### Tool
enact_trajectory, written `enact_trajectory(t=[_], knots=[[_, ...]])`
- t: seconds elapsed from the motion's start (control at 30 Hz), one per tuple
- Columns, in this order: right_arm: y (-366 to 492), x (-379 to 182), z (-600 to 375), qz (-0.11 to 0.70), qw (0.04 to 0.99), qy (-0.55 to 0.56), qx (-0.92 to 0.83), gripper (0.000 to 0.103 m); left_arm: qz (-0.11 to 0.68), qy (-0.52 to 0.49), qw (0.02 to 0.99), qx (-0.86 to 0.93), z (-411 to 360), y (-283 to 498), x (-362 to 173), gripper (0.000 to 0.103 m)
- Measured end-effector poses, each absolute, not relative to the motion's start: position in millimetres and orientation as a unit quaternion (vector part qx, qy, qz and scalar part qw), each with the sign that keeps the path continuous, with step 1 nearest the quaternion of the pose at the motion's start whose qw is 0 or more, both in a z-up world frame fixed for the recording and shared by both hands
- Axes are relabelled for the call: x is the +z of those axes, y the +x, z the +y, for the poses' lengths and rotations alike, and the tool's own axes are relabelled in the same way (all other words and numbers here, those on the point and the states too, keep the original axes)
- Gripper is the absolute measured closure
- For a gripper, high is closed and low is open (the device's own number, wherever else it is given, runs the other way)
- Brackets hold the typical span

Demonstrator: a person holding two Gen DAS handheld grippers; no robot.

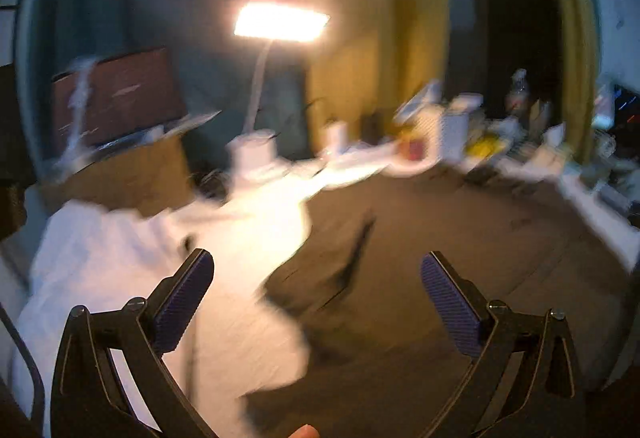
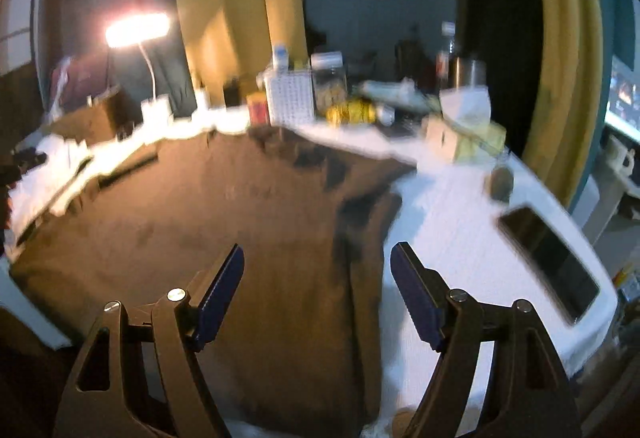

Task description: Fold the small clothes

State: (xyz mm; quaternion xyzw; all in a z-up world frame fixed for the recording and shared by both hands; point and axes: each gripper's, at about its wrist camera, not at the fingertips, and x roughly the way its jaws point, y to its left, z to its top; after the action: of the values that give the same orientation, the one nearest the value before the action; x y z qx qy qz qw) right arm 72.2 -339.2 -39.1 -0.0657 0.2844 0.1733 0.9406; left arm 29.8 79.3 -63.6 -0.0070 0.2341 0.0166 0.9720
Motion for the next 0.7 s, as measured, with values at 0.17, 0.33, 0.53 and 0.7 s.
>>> enact_trajectory(t=[0.17, 0.33, 0.53, 0.7], knots=[[74.4, -26.2, -305.4, 0.253, 0.951, -0.025, 0.175, 0.024, 0.210, 0.003, 0.977, -0.033, 32.1, 27.1, -55.5, 0.001], [62.5, -16.1, -264.6, 0.195, 0.974, -0.070, 0.088, 0.024, 0.176, -0.019, 0.982, -0.062, -7.4, 9.0, -54.6, 0.001], [62.7, -7.9, -243.3, 0.199, 0.970, -0.075, 0.118, 0.024, 0.132, -0.020, 0.990, -0.047, -19.1, -5.3, -39.2, 0.001], [56.2, 0.0, -241.7, 0.192, 0.972, -0.068, 0.120, 0.024, 0.123, -0.034, 0.992, -0.022, -16.2, -9.8, -30.9, 0.001]])
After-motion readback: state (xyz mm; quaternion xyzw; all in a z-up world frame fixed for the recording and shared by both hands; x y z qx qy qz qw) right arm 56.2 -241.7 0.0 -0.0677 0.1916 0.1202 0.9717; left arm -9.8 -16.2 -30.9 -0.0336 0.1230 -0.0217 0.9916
